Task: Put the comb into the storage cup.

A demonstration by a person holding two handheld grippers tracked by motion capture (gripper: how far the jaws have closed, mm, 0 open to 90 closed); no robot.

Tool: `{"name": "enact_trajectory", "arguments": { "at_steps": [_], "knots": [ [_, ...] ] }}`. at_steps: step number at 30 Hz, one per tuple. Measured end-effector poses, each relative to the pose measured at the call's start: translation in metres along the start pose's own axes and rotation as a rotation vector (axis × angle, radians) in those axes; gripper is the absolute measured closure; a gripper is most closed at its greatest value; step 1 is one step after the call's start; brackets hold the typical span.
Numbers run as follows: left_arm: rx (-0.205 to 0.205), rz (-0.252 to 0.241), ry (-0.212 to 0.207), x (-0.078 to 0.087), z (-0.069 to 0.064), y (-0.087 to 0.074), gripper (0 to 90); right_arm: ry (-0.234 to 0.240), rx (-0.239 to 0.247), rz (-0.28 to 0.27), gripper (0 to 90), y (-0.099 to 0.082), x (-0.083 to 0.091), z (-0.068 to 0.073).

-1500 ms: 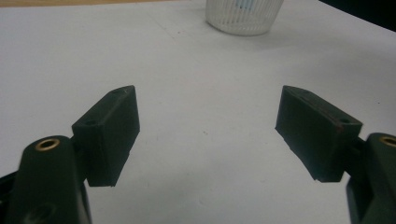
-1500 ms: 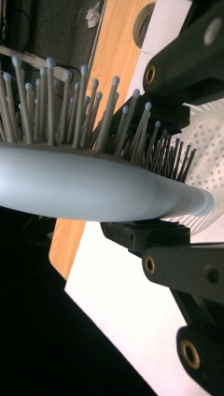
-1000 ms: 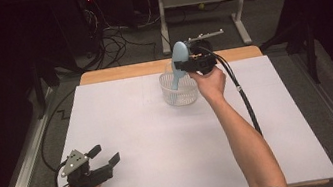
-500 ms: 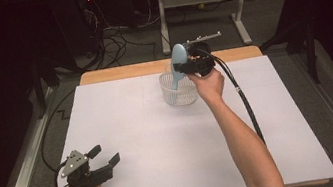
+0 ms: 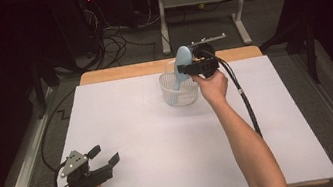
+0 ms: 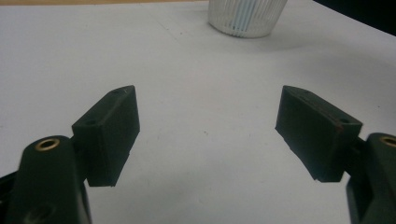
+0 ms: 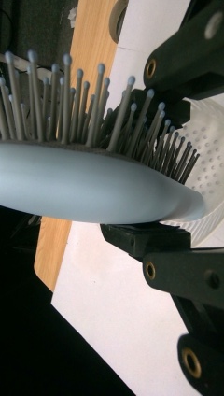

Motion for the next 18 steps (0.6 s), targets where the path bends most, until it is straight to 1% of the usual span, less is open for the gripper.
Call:
{"name": "enact_trajectory", "arguments": {
  "at_steps": [2,8,12,18],
  "knots": [
    [0.000,-0.002,0.001,0.0003,0.0002,0.0001,21.1,-0.003,-0.001,0.010,51.8,-0.0008,0.0011,-0.0007],
    [0.005,-0.003,0.006,0.0008,0.0014,-0.0001,21.1,-0.015,0.019,0.012,49.7,-0.0008,0.0021,-0.0022],
    [0.005,-0.001,0.003,0.0007,0.0012,-0.0002,21.1,-0.033,0.030,0.017,47.2,-0.0007,0.0034,-0.0044],
    [0.004,-0.003,0.003,0.0005,0.0010,0.0000,21.1,-0.057,0.033,0.027,43.9,-0.0007,0.0059,-0.0096]
  ]
}}
Point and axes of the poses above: each handheld gripper's, and its own axes: x roughly backward along the jaws, y roughly out of its top, z roughly to its left, the point moved 10 cm from there along -x, roughly forward along the jaws, and after that the axes turned 14 degrees about -x, right-handed, at the moved point
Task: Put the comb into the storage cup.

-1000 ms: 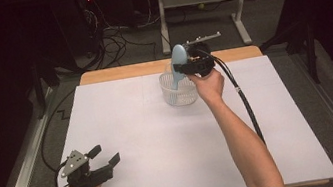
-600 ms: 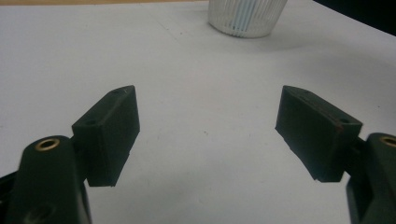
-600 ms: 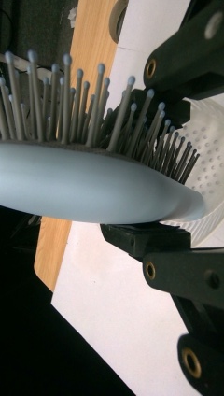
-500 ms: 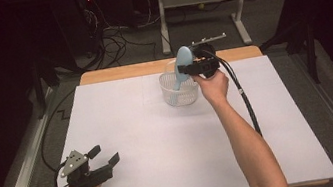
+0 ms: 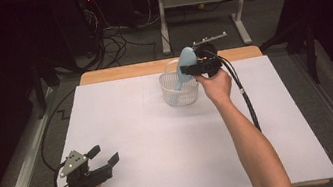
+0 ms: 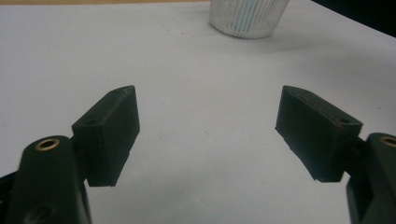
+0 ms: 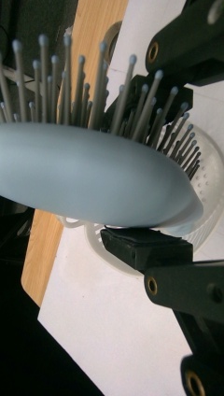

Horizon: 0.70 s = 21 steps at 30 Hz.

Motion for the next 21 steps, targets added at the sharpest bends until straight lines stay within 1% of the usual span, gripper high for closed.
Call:
{"name": "enact_trajectory", "arguments": {
  "at_steps": [10,21],
  "knots": [
    [0.001,-0.002,0.001,0.001,0.001,0.000,21.1,-0.027,0.003,0.018,40.2,-0.001,0.002,-0.008],
    [0.003,-0.002,0.002,0.000,0.001,0.000,21.1,-0.050,0.009,0.052,36.2,-0.005,0.003,-0.016]
  ]
}}
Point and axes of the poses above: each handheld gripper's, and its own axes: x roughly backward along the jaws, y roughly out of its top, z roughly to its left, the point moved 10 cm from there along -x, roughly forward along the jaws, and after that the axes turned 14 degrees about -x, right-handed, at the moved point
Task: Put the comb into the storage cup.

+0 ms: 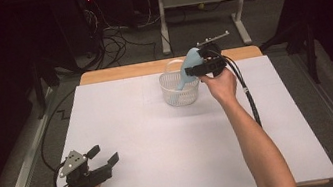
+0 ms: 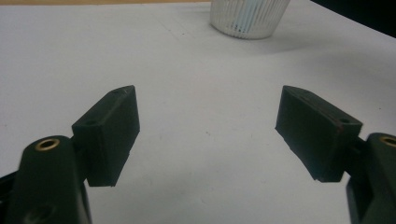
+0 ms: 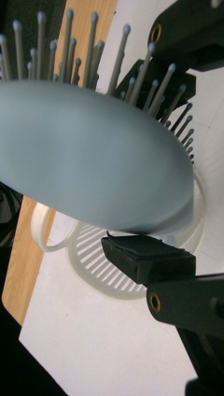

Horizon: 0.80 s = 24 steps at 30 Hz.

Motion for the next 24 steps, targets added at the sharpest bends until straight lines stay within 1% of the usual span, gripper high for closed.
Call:
{"name": "enact_trajectory", "arguments": {
  "at_steps": [2,5,7,15,18,24],
  "knots": [
    [0.000,0.000,0.000,0.000,0.000,0.000,21.1,-0.004,0.005,0.004,35.4,-0.001,0.000,-0.001],
    [0.002,-0.001,0.001,0.000,0.000,0.000,21.1,-0.001,-0.007,0.014,33.6,-0.002,0.000,-0.003],
    [-0.004,0.001,0.000,0.000,0.000,0.000,21.1,-0.003,0.000,0.012,33.1,-0.002,0.000,-0.004],
    [-0.004,0.000,-0.003,0.000,0.000,0.000,21.1,-0.004,-0.005,0.010,33.1,-0.003,0.001,-0.006],
    [-0.008,0.003,-0.004,0.000,0.000,0.000,21.1,-0.002,-0.016,0.012,32.6,-0.005,0.002,-0.009],
    [-0.006,0.002,-0.003,-0.001,0.000,0.000,21.1,0.004,-0.023,0.011,31.8,-0.009,0.002,-0.016]
  ]
}}
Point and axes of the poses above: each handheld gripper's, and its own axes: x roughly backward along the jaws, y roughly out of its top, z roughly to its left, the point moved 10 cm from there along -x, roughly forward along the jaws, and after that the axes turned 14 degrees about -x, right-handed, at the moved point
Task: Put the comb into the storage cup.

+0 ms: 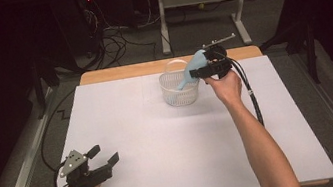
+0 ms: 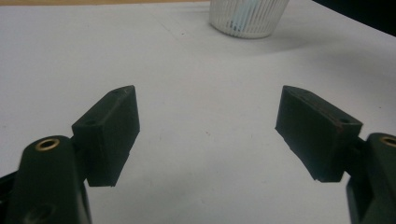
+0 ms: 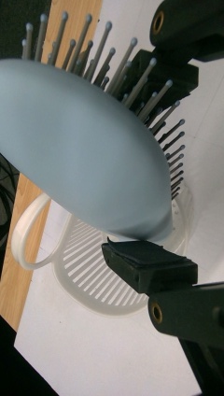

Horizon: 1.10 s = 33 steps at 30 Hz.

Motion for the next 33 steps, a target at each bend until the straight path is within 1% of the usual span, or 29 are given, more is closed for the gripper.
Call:
{"name": "enact_trajectory", "arguments": {
  "at_steps": [7,11,19,26,28,33],
  "knots": [
    [0.001,0.001,-0.001,0.000,0.000,0.000,21.1,0.000,0.001,0.010,30.5,-0.002,0.000,-0.001],
    [0.001,0.000,-0.002,0.000,-0.001,0.000,21.1,0.005,-0.011,0.018,30.1,-0.005,0.001,-0.002],
    [-0.001,0.001,-0.001,0.000,-0.001,0.000,21.1,0.012,-0.014,0.014,29.6,-0.009,0.001,-0.005],
    [-0.002,0.002,-0.002,0.000,-0.001,0.000,21.1,0.010,0.001,0.012,29.4,-0.012,0.002,-0.007],
    [-0.002,0.002,-0.002,0.000,-0.001,0.000,21.1,0.004,0.003,0.019,28.9,-0.013,0.003,-0.007],
    [-0.001,0.001,-0.002,0.000,-0.001,0.000,21.1,0.009,0.002,0.015,27.8,-0.014,0.004,-0.009]
  ]
}}
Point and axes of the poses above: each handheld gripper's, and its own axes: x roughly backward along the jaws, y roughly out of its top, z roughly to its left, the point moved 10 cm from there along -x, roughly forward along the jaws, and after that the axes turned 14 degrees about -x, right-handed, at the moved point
